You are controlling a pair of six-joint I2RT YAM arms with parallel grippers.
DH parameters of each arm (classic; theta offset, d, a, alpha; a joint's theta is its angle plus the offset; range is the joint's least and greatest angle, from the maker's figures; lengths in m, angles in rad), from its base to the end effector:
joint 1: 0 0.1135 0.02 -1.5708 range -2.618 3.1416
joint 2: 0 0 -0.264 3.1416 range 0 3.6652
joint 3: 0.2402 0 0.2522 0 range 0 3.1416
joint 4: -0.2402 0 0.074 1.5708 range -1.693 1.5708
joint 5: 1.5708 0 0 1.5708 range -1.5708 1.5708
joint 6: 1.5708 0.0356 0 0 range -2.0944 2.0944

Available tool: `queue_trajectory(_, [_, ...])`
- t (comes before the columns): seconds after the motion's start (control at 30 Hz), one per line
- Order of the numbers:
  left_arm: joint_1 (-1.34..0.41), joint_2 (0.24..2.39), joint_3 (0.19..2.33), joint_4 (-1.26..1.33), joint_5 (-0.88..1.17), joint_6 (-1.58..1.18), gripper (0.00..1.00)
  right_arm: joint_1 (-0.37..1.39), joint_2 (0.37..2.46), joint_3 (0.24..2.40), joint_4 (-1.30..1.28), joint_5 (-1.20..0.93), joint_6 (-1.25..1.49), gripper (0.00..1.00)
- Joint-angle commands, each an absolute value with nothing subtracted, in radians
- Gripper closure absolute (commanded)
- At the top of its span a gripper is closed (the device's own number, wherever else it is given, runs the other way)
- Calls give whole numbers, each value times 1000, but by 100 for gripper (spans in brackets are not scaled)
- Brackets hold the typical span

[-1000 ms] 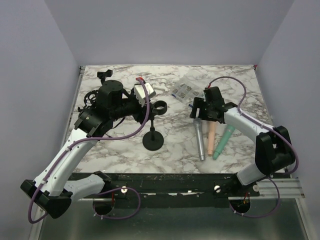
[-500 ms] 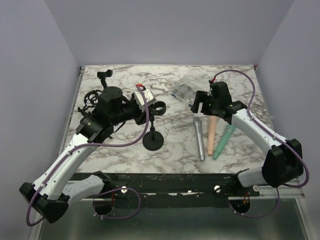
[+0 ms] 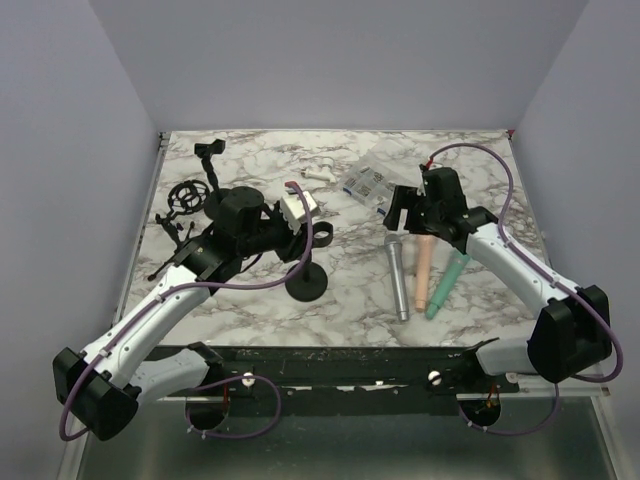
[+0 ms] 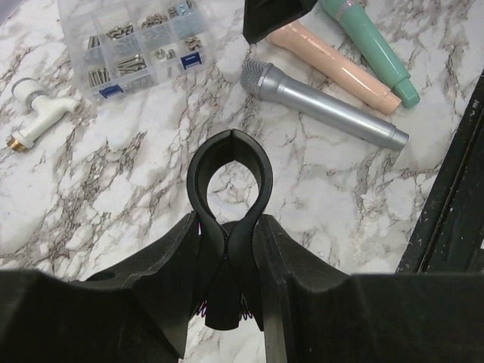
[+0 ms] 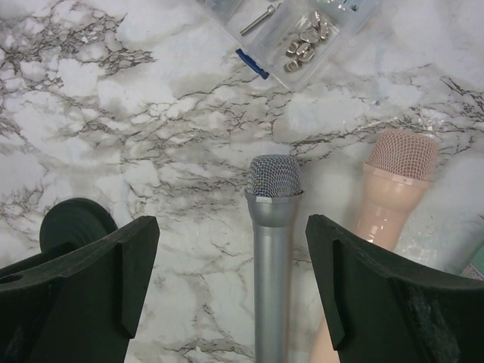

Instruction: Remove the microphone from the stand

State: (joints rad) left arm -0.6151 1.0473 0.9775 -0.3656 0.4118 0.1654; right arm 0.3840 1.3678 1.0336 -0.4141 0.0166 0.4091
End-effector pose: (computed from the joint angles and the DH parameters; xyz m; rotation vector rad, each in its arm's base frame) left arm 0.1823 -0.1462 0.3399 1.0164 1.7643 -0.6979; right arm 0.2767 0.1112 0.2738 0.0380 2.3495 0.3778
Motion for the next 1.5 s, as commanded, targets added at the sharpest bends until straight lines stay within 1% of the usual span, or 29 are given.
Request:
queue_trajectory(0.0, [-631, 1087, 941, -509, 378, 102, 72, 377, 1329, 1008, -437, 7, 392, 13])
queue_trajectory(0.07, [-631, 1085, 951, -504, 373, 94, 54, 377, 1322, 1000, -439, 6, 392, 13])
queue_trajectory(0.1, [-631, 1083, 952, -497, 371, 88, 42, 377, 1318, 998, -439, 6, 393, 13])
queue_trajectory(0.17, [-631, 1086, 958, -492, 369, 86, 28, 377, 1308, 993, -439, 6, 392, 13])
queue_trajectory(0.23, [-632, 1097, 967, -497, 365, 88, 22, 377, 1301, 988, -438, 6, 391, 13])
queue_trajectory(0.33, [-631, 1112, 975, -504, 359, 96, 20, 376, 1297, 980, -436, 7, 388, 13])
queue_trajectory(0.37, [-631, 1114, 976, -505, 352, 99, 21, 377, 1294, 977, -436, 9, 387, 13])
queue_trajectory(0.4, [-632, 1118, 978, -506, 344, 104, 26, 377, 1296, 976, -434, 11, 389, 13])
queue_trajectory(0.47, [-632, 1123, 989, -508, 304, 106, 36, 377, 1298, 974, -431, 9, 388, 12])
queue_trajectory(0.57, [-632, 1119, 993, -471, 191, 95, 55, 377, 1302, 971, -425, 6, 389, 12])
queue_trajectory(0.7, [-631, 1126, 1001, -404, 77, 101, 67, 377, 1305, 969, -416, 6, 389, 12])
queue_trajectory(0.77, [-631, 1139, 1008, -365, 15, 108, 72, 377, 1304, 968, -416, 7, 389, 13])
queue_trajectory(0.83, [-631, 1163, 1035, -349, -64, 110, 74, 377, 1300, 965, -416, 6, 389, 13])
queue_trajectory(0.93, [-600, 1215, 1065, -292, -116, 115, 74, 377, 1292, 961, -414, 7, 390, 12])
queue_trajectory(1.23, [-361, 1458, 1202, -171, -97, 94, 75, 377, 1257, 959, -430, -21, 386, 12])
queue_trajectory(1.47, [-266, 1637, 1399, -136, -54, 105, 75, 377, 1242, 942, -435, -20, 391, 12])
